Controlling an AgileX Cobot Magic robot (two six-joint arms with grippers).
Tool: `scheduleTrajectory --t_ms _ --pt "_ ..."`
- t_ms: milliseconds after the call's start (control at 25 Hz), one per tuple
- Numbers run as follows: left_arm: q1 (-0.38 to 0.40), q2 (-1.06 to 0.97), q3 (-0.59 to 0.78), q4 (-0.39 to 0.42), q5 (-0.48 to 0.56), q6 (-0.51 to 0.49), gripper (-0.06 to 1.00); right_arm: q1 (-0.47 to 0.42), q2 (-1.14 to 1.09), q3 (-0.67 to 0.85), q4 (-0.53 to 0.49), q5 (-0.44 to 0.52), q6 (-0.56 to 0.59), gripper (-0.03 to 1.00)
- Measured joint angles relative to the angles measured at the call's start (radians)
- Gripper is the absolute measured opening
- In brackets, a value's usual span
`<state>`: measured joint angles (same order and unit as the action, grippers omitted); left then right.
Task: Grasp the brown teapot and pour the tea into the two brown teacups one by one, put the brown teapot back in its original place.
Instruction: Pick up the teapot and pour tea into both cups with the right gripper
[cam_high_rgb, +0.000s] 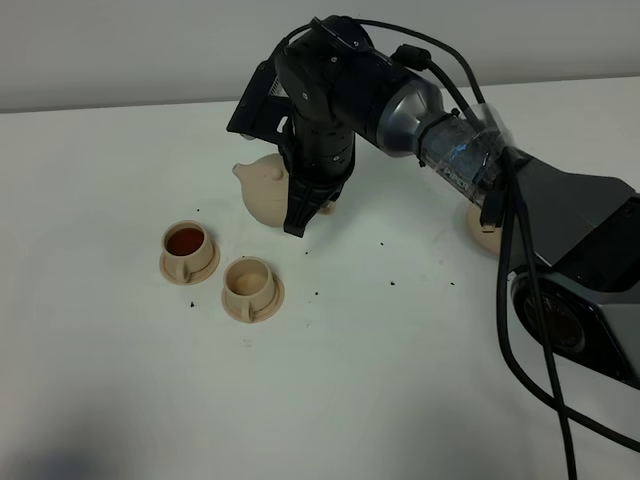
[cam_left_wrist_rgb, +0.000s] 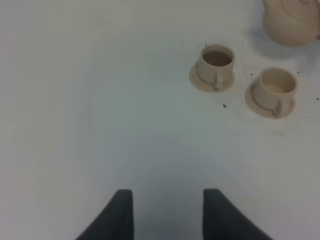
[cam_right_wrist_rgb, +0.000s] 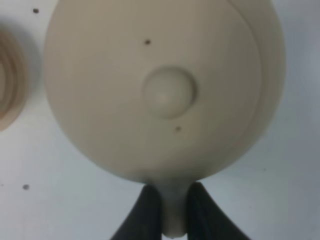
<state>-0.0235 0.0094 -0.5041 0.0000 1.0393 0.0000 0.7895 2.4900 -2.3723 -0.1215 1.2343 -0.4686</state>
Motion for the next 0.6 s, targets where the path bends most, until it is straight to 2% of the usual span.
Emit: scheduleTrajectory --t_ms 440,600 --pt "0.000 0.000 0.000 0.000 0.000 0.000 0.38 0.000 -0.047 0.014 -0.010 0.001 0.030 0.13" --pt "0.000 0.000 0.000 0.000 0.000 0.000 0.38 0.000 -0.150 0.135 -0.025 -0.009 0.069 0.13"
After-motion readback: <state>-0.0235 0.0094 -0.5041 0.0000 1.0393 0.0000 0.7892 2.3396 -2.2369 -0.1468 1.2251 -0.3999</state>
